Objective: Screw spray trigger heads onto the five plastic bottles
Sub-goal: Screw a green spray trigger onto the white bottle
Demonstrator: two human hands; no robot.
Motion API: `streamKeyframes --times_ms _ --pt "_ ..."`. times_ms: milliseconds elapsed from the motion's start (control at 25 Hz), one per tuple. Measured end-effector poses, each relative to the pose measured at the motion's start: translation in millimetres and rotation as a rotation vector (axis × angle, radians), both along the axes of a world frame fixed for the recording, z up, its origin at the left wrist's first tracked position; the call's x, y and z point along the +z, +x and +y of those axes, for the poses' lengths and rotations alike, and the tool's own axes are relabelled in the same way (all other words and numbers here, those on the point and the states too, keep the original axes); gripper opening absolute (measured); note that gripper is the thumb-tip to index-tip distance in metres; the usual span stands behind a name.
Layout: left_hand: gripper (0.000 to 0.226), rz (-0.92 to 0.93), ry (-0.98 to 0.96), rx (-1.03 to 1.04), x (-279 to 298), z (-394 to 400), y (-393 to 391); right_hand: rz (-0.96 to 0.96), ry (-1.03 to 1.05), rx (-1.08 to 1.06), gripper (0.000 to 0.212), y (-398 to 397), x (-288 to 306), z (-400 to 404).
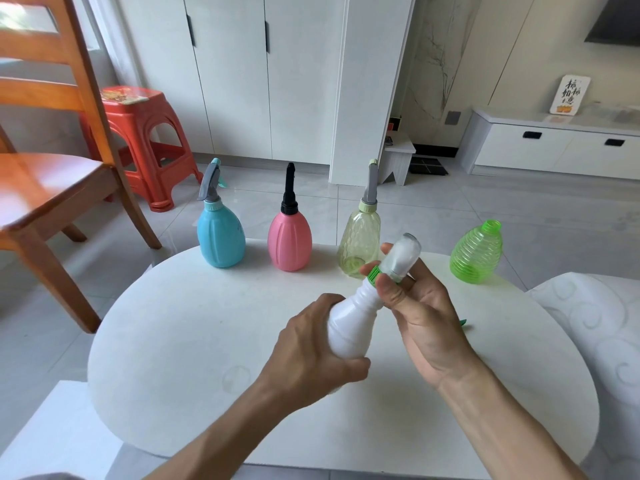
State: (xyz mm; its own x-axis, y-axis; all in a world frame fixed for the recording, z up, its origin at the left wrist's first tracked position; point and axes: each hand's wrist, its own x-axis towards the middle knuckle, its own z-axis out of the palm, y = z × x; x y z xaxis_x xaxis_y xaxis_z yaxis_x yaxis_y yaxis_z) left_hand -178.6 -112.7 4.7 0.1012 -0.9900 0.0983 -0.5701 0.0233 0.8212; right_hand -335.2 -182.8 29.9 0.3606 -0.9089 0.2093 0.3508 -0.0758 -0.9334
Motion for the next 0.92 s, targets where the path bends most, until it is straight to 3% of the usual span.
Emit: streamKeyframes --times_ms 160,240,600,680,760,840,920 --pt "0.055 0.2 0.187 -0.21 9 -6 11 -0.137 0.066 0.224 0.037 -9 8 -4" --pt "0.054 0.187 0.191 -0.201 9 -5 10 -0.14 0.108 0.24 0.038 -8 7 -3" --pt "0.056 0.126 0.048 -0.008 -1 0 -8 -0.035 0.013 -0.066 0.018 7 3 5" --pt "0.056 0.036 -0.021 0.058 -2 1 -14 -0.043 0.027 -0.067 0.014 9 4 7" --pt "0.063 -0.242 -0.097 0.101 -3 0 -16 -0.087 0.076 -0.09 0.018 11 2 8" --pt "0.075 -0.352 -0.109 0.016 1 -3 -11 -0.172 0.129 -0.071 0.025 5 2 4" --pt "0.078 -0.124 -0.01 -0.147 9 -6 -4 -0.271 0.152 0.076 0.037 -9 8 -3"
